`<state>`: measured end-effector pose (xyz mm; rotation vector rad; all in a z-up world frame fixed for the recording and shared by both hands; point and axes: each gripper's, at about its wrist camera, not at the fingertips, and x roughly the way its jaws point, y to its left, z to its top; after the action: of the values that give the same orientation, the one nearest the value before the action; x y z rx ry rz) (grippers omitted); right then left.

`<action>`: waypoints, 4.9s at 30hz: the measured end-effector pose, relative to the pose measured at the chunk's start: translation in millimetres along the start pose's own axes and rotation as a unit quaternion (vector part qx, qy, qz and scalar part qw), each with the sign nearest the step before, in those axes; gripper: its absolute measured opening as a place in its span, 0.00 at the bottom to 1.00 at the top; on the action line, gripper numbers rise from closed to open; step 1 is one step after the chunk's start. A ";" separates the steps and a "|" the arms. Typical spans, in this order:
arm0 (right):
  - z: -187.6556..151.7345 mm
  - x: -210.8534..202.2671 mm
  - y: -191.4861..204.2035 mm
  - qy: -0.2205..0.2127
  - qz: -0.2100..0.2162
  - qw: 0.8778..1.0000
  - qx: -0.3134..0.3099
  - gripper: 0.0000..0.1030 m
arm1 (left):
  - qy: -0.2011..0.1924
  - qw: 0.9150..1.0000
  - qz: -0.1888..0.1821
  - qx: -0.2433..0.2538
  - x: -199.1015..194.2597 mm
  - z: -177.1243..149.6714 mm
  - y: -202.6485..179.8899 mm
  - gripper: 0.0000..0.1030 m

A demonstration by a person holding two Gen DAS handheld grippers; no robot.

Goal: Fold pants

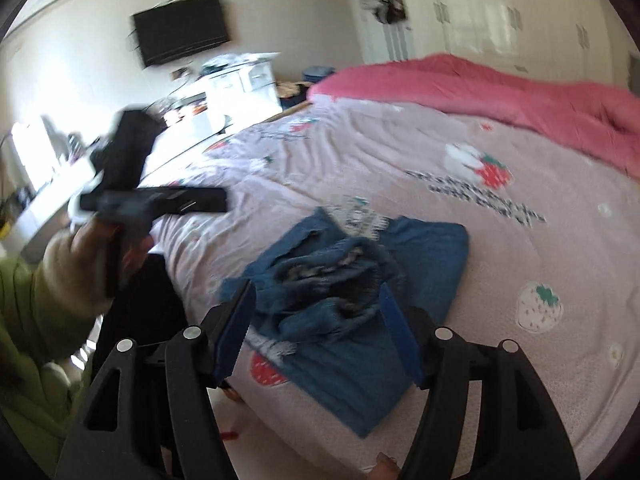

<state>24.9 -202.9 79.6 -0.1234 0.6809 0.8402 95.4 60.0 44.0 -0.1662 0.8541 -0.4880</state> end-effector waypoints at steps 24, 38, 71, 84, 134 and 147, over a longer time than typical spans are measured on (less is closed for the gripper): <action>-30.6 94.9 73.3 0.176 0.013 0.949 -0.262 0.01 | 0.092 0.994 -0.056 0.006 105.8 18.3 -4.1 0.25; 4.0 111.7 124.0 0.124 0.018 0.918 -0.375 0.24 | 0.074 0.995 -0.068 0.011 100.9 16.7 -0.5 0.25; 27.7 73.3 56.3 0.031 -0.040 0.996 -0.071 0.14 | -0.042 0.999 0.012 -0.013 28.4 15.8 30.4 0.49; -32.3 90.3 6.2 0.084 -0.068 0.994 0.024 0.14 | 0.034 0.994 0.016 0.103 90.3 -35.1 -40.4 0.49; -4.7 -10.6 34.1 -0.052 -0.093 0.993 0.059 0.81 | -0.058 0.994 0.053 0.078 -23.3 -32.6 -72.8 0.90; -11.5 -13.7 4.3 -0.052 -0.132 0.982 0.121 0.89 | -0.038 0.994 0.082 0.054 -16.8 -38.8 -61.6 0.91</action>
<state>9.5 -213.0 79.6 0.0484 0.6465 0.5006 35.4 15.9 50.6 -0.0156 0.7578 -0.3702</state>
